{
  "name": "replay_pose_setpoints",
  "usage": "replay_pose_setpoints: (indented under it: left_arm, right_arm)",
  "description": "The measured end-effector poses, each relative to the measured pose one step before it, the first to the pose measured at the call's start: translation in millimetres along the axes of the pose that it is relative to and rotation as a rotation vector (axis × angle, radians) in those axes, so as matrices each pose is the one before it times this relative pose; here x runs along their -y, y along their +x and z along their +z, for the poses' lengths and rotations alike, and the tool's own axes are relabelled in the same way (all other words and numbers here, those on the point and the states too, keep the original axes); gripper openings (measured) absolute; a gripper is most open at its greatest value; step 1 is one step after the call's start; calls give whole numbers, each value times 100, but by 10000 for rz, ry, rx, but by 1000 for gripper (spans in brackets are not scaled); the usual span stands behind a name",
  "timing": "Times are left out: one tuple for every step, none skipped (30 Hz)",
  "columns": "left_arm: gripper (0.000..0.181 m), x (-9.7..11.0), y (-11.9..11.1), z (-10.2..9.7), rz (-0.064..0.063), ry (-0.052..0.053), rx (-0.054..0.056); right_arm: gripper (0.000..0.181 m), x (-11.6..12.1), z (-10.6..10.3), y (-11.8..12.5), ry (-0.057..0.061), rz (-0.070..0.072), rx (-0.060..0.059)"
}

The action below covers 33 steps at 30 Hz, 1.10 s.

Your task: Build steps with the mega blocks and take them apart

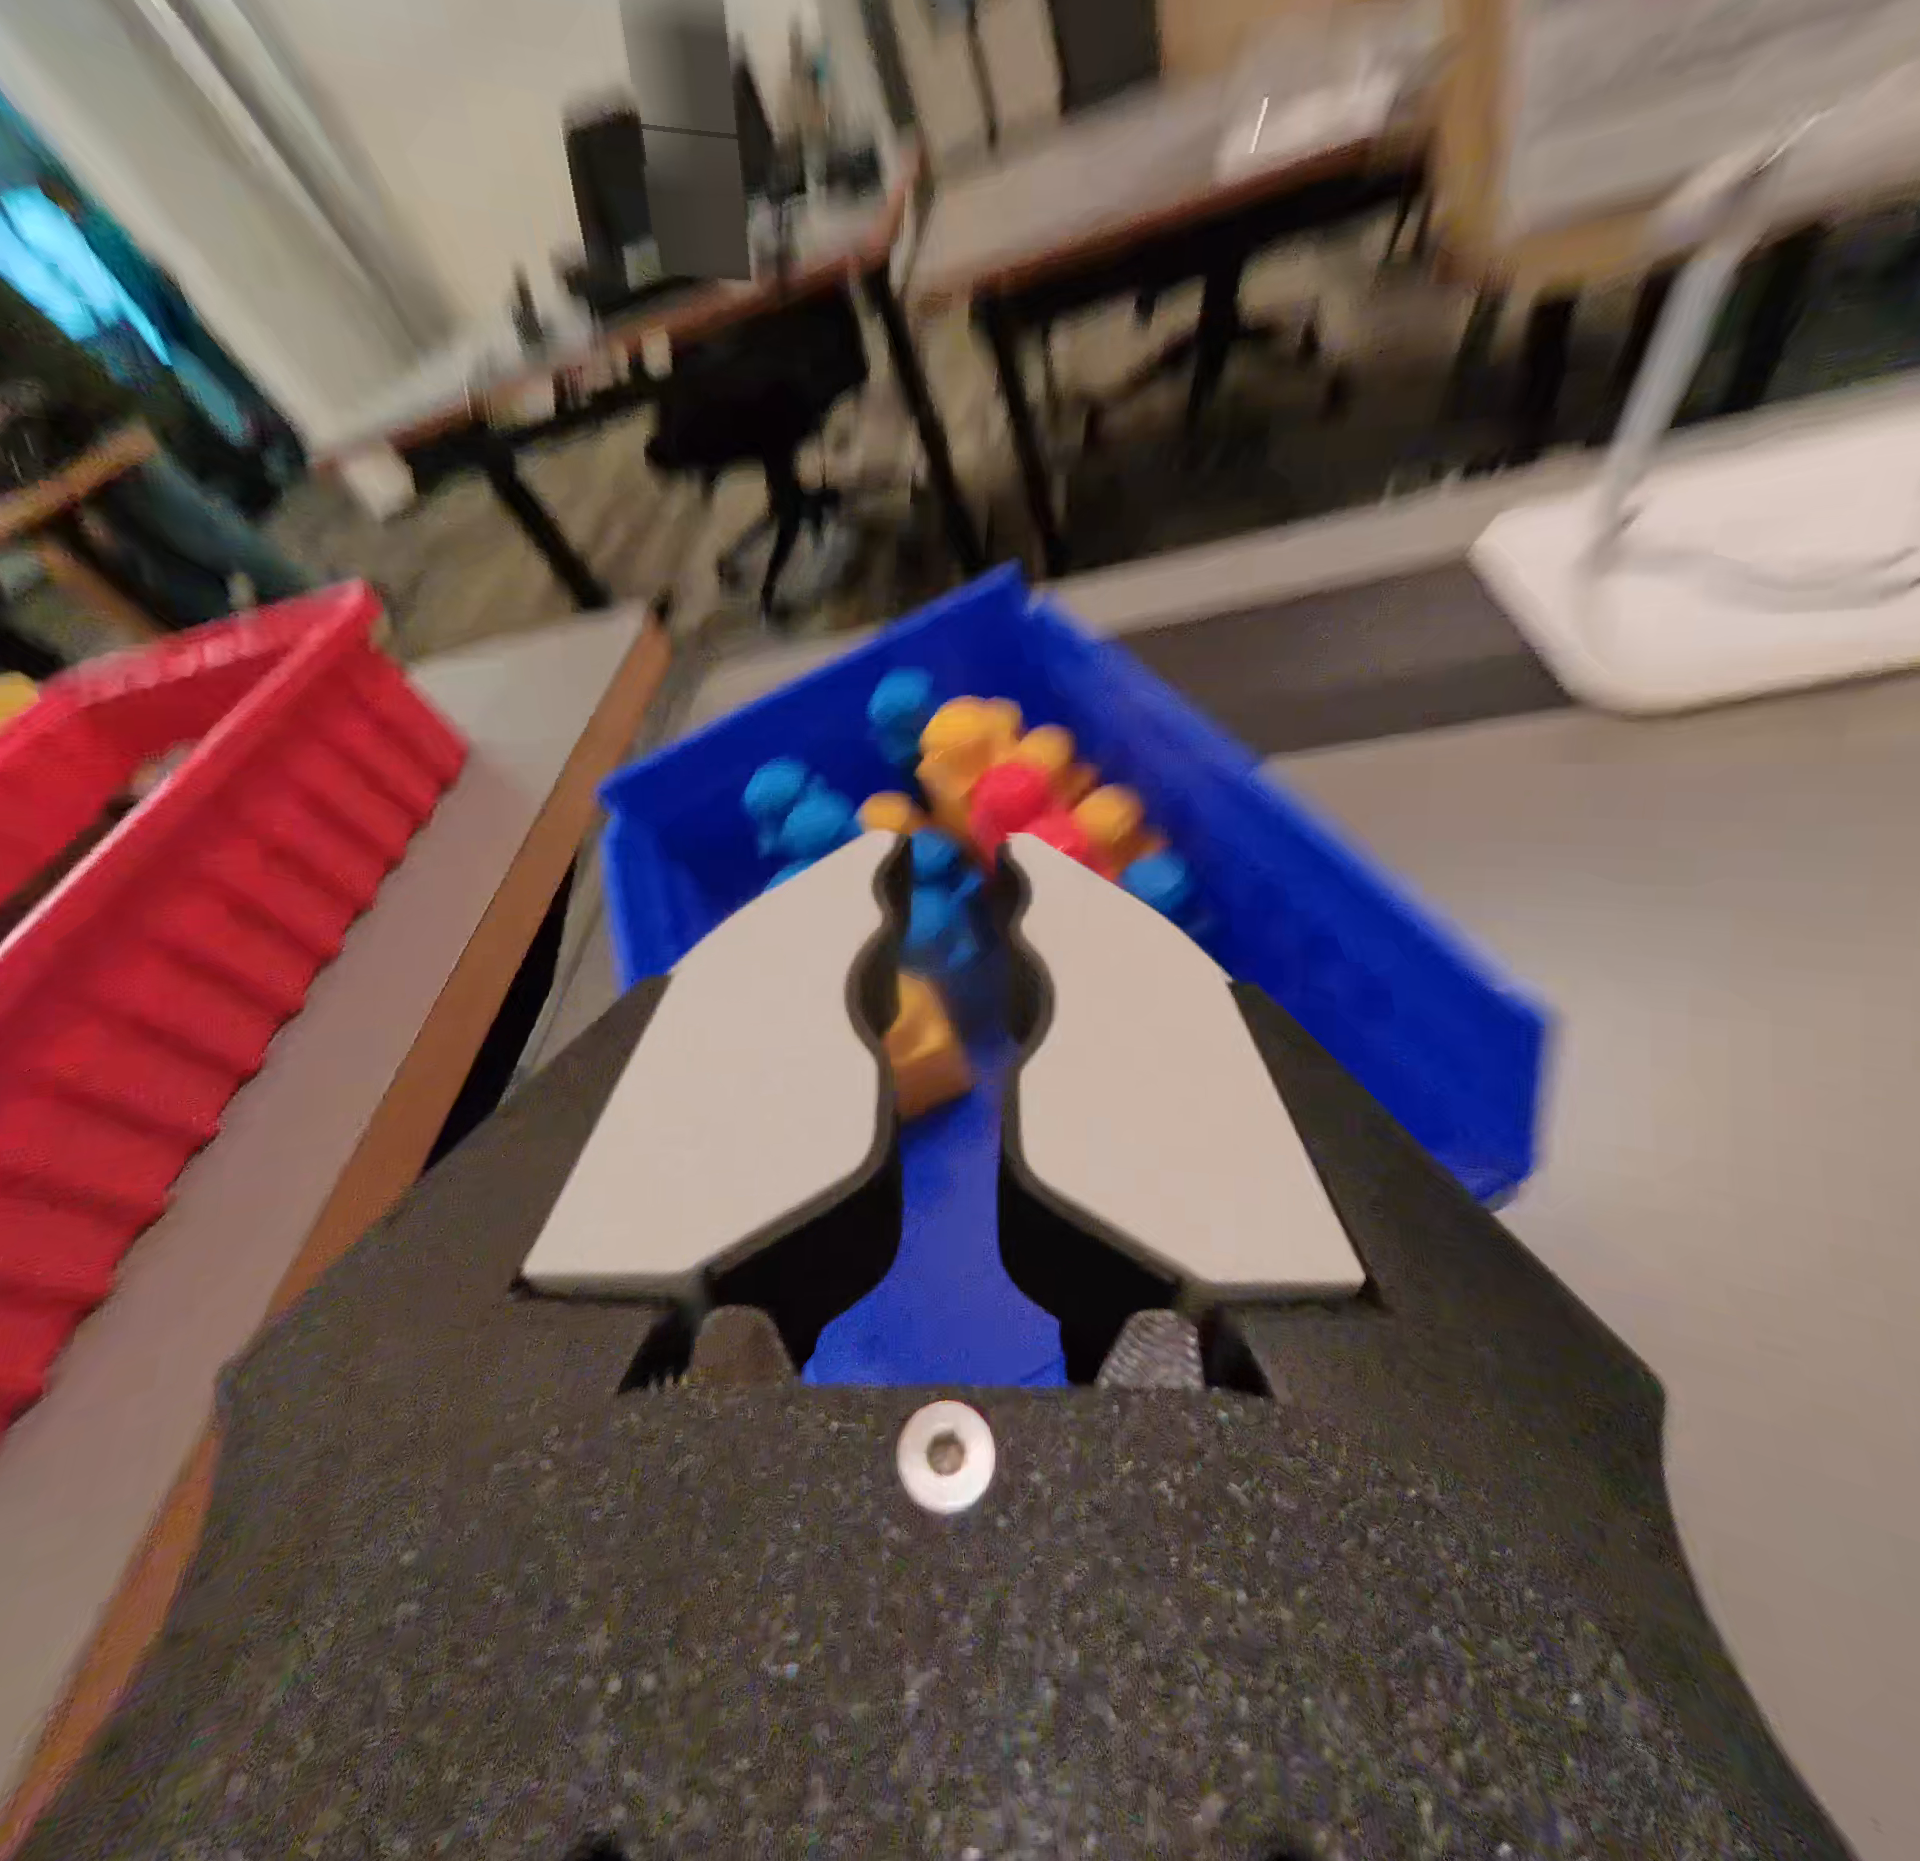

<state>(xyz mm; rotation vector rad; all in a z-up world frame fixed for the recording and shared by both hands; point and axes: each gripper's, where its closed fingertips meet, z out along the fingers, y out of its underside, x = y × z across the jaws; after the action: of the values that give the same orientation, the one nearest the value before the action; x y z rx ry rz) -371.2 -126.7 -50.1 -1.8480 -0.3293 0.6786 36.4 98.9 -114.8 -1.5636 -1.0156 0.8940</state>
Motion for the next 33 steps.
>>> replay_pose_setpoints:
  left_arm:
    - [23,-1136,-1711,958,163,-1091,30]
    - [28,-1037,-1298,1095,196,-1041,-88]
    - [35,-1100,-1117,1197,274,-1067,-68]
    - [42,-993,-1062,1280,262,-954,24]
    - [44,-697,-851,1225,97,-666,-7]
    - [46,-494,-454,1102,-114,-459,-170]
    - [49,-354,-103,1004,-263,-331,-310]
    - [50,-242,36,867,-289,-238,-290]
    - [51,-228,82,742,-173,-211,-180]
    - [51,-217,115,659,-34,-194,-77]
    - [51,-223,110,649,35,-189,-9]
    - [50,-208,184,659,49,-179,-13]
    - [50,-44,190,595,56,-87,12]
    - [48,25,124,436,70,-72,79]
    - [46,-11,83,348,80,-110,103]
    - [43,-63,154,309,119,-119,79]
    - [38,-197,206,315,159,-175,49]
    - [31,-344,146,292,193,-244,74]
    - [30,-75,-27,125,154,-67,159]
    - [27,149,-5,-70,114,94,88]
    - [21,90,168,-148,32,71,-80]
    - [18,6,162,-202,-18,48,-85]
    - [15,78,-77,-372,45,139,82]
    - [12,294,-238,-702,141,311,187]
    - [9,181,28,-748,48,200,-46]
    - [6,28,400,-602,-19,93,-273]
    - [4,-161,287,-416,88,-3,-141]
    - [1,-354,-86,-217,237,-125,148]
    - [1,-407,-245,-51,219,-150,219]
    - [1,-334,-98,74,26,-84,50]
    - [0,-235,37,130,-128,-18,-108]
    - [1,-158,-7,143,-141,19,-108]
    - [0,-62,-182,84,-97,74,14]
  right_arm:
    - [0,-17,13,-75,59,-23,129]
    - [0,-70,3,101,4,-42,27]
    - [0,-45,-29,114,21,43,14]
    - [0,3,-33,-62,67,150,128]
    - [0,-51,-42,-168,28,169,176]
    - [0,-36,-85,-88,-5,65,81]
    - [0,56,-173,48,64,-86,-56]
    - [0,99,-224,113,91,-159,-98]
    - [0,101,-226,163,66,-90,-80]
    - [0,118,-194,185,67,42,-54]
    - [0,153,-144,157,92,111,-4]
    - [0,100,-90,150,53,116,9]
    - [0,15,-63,197,13,68,-29]
    - [0,-3,-39,168,1,12,-42]
    - [0,-31,-9,111,-15,4,-21]
    - [0,-14,-5,9,-7,28,19]
    - [0,-28,15,-73,-10,43,52]
    - [0,-31,16,-79,-19,10,48]
    - [0,-18,13,-33,-11,-38,0]
    - [0,-18,12,-33,-12,-42,2]
    - [0,-29,-3,-40,-15,-5,25]
    - [0,-21,9,-20,-5,23,26]
    - [0,-36,6,-15,-7,17,19]
    - [0,-23,-3,-1,-4,7,15]
    - [0,-12,-2,-15,7,4,14]
    - [0,-16,16,-19,1,7,16]
    - [0,-26,33,-34,0,9,16]
    - [0,-62,66,-62,-25,7,34]
    - [0,-103,77,-87,-33,8,36]
    - [0,-101,96,-100,-33,6,42]
    - [0,-100,81,-128,-36,-11,44]
    - [1,-101,67,-127,-41,-36,34]
    - [1,-90,48,-113,-47,-51,26]
